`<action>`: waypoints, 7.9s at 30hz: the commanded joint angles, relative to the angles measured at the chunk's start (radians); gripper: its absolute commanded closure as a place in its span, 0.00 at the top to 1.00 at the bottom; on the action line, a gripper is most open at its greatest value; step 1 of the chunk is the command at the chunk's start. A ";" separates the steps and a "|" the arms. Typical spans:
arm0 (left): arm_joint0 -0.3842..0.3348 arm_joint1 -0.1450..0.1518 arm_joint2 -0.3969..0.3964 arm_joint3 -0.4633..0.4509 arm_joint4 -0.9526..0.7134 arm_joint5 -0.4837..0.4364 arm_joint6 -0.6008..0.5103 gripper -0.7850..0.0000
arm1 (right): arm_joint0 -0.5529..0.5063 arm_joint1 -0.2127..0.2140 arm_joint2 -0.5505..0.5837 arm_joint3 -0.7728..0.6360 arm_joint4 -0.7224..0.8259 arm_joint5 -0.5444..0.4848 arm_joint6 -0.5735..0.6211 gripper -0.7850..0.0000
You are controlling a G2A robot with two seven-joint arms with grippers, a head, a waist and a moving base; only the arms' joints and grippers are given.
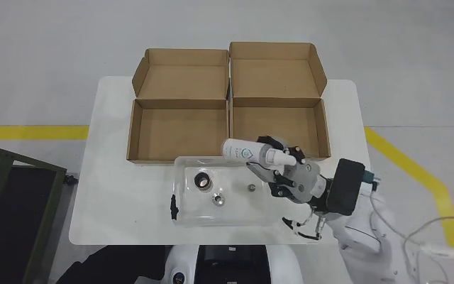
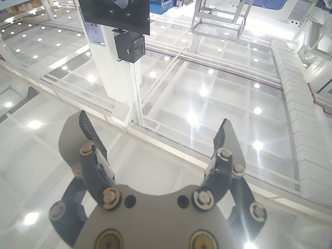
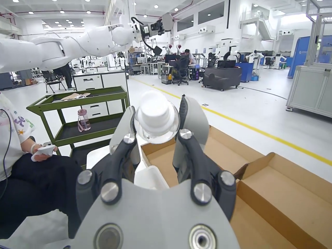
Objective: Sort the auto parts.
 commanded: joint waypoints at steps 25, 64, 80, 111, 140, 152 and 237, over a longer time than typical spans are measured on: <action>0.000 0.000 0.000 0.000 0.000 0.000 0.000 1.00 | 0.154 0.000 -0.064 0.266 -0.153 0.203 0.200 0.00; 0.000 0.000 0.000 0.000 0.000 0.000 0.000 1.00 | 0.469 -0.039 -0.259 0.630 -0.191 0.338 0.509 0.00; 0.000 0.000 0.000 0.000 0.000 0.000 0.000 1.00 | 0.507 -0.052 -0.297 0.702 -0.208 0.360 0.518 0.42; 0.000 0.000 0.000 0.000 0.000 0.000 0.000 1.00 | 0.152 0.012 -0.199 0.135 -0.356 0.137 0.600 0.71; 0.000 0.000 0.000 0.000 0.000 0.000 0.000 1.00 | 0.043 0.034 -0.241 0.172 -0.445 0.154 0.723 0.74; 0.000 0.000 0.000 0.000 0.000 0.000 0.000 1.00 | 0.077 0.031 -0.272 0.214 -0.433 0.181 0.782 0.60; 0.000 0.000 0.000 0.000 0.000 0.000 0.000 1.00 | 0.208 0.035 -0.370 0.084 -0.235 0.067 1.149 1.00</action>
